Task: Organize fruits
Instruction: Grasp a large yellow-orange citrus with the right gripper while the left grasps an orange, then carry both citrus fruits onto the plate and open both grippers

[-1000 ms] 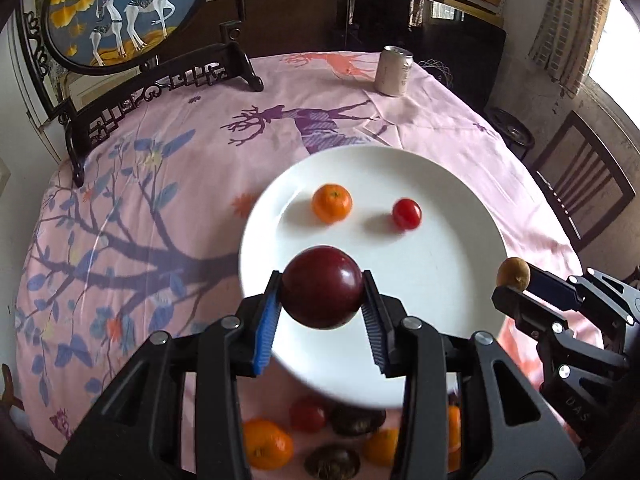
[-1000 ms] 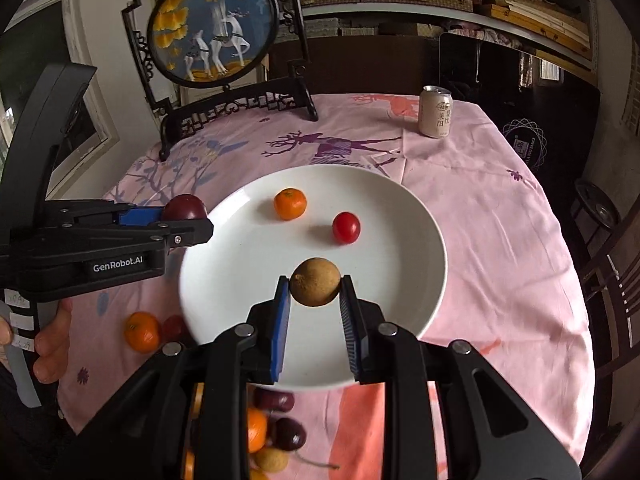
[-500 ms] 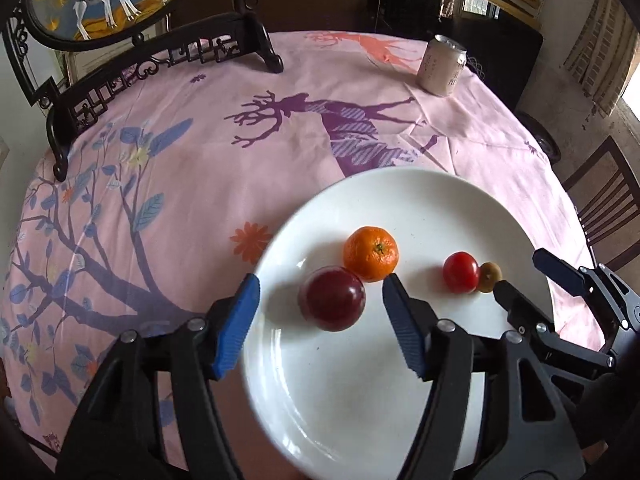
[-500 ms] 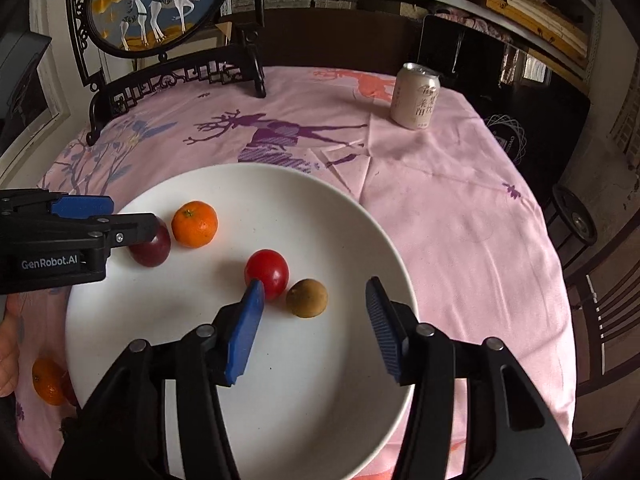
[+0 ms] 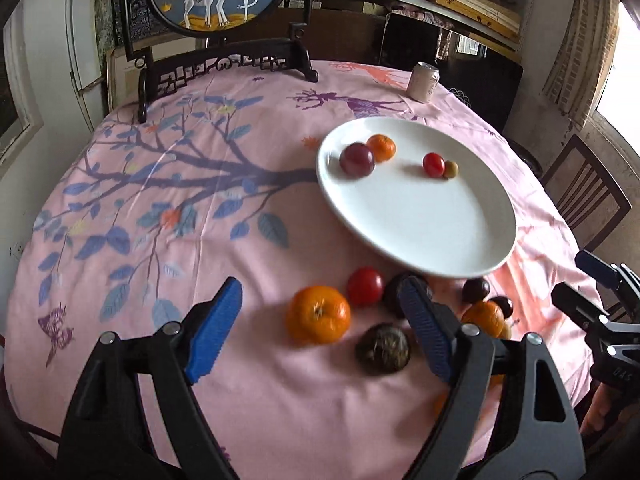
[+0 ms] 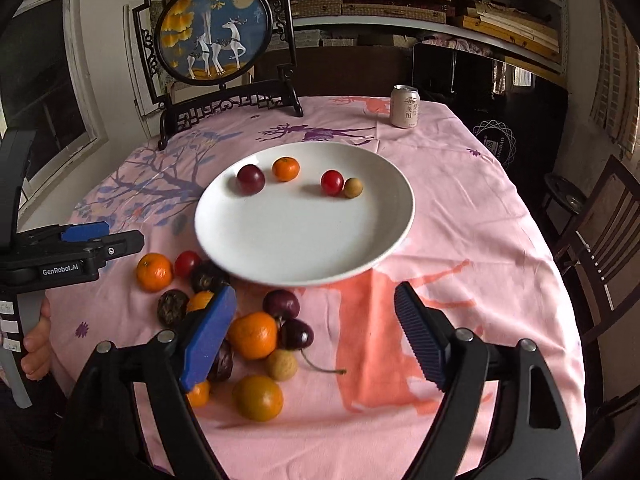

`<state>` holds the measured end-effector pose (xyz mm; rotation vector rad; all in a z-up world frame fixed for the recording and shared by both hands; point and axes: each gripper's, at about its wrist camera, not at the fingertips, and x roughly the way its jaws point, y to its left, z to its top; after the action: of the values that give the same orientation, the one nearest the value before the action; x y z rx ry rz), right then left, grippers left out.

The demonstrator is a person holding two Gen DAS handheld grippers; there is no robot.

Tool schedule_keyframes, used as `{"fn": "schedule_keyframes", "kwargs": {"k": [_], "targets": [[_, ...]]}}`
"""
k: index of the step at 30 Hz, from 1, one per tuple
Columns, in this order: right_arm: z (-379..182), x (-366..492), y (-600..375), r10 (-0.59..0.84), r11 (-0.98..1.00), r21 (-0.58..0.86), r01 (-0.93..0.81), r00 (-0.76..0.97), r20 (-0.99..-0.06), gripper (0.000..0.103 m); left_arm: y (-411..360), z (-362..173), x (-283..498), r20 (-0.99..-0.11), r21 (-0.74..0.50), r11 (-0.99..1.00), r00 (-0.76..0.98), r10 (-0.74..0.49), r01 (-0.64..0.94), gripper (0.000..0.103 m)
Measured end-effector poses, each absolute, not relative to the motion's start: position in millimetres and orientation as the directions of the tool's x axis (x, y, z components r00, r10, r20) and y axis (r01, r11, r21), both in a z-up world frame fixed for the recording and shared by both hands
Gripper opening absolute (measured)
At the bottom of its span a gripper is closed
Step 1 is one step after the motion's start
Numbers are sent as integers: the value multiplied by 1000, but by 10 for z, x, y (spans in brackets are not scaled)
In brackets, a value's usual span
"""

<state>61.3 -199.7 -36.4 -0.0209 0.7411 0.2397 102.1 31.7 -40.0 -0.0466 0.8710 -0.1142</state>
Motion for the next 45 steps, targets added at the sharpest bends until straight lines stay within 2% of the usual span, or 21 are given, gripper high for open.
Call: {"fn": "schedule_keyframes", "kwargs": {"k": [2, 4, 11, 14, 15, 16, 17, 21, 27, 34, 36, 37, 38, 39, 40, 45], "targets": [[-376, 444, -1951, 205, 970, 46, -237, 710, -674, 83, 346, -481, 879, -769, -82, 993, 629, -116, 82, 83], [-424, 299, -1901, 216, 966, 46, -253, 699, -681, 90, 355, -555, 756, -781, -83, 992, 612, -123, 92, 83], [-769, 174, -1695, 215, 958, 31, -286, 638, -739, 88, 313, -679, 490, -800, -76, 990, 586, -132, 120, 83], [-906, 237, -1645, 228, 954, 49, -297, 606, -762, 71, 310, -672, 438, -800, -77, 989, 584, -138, 128, 83], [-948, 266, -1639, 233, 953, 59, -296, 597, -768, 58, 304, -673, 421, -800, -78, 988, 584, -140, 131, 83], [-997, 300, -1643, 240, 953, 72, -295, 585, -775, 40, 294, -677, 407, -801, -80, 988, 581, -144, 134, 83], [-1047, 336, -1647, 249, 952, 89, -294, 569, -784, 37, 276, -684, 402, -804, -84, 987, 576, -150, 139, 83], [-992, 297, -1722, 271, 952, 124, -279, 588, -762, 37, 156, -731, 371, -819, -98, 980, 545, -179, 174, 83], [-837, 162, -2057, 185, 980, 86, -179, 662, -727, 37, -158, -769, 336, -835, -114, 963, 501, -227, 245, 83], [-882, 48, -2243, 226, 973, 138, -184, 659, -717, 37, -558, -888, 411, -859, -83, 957, 466, -210, 280, 83], [-871, 24, -2277, 231, 972, 144, -184, 664, -712, 37, -622, -938, 449, -866, -76, 958, 458, -200, 276, 77], [-865, 9, -2296, 232, 972, 146, -183, 666, -709, 37, -648, -970, 465, -871, -75, 959, 450, -198, 275, 60], [-860, -4, -2311, 233, 972, 149, -181, 669, -706, 37, -671, -1004, 477, -877, -78, 957, 438, -199, 278, 48], [-855, -18, -2322, 236, 971, 152, -182, 671, -703, 37, -687, -993, 466, -869, -58, 960, 459, -184, 274, 43], [-849, -27, -2331, 239, 971, 155, -183, 672, -701, 37, -692, -983, 460, -868, -61, 960, 461, -186, 272, 40], [-848, -47, -2302, 246, 969, 158, -191, 671, -700, 37, -638, -916, 409, -857, -94, 960, 469, -213, 265, 40]]}}
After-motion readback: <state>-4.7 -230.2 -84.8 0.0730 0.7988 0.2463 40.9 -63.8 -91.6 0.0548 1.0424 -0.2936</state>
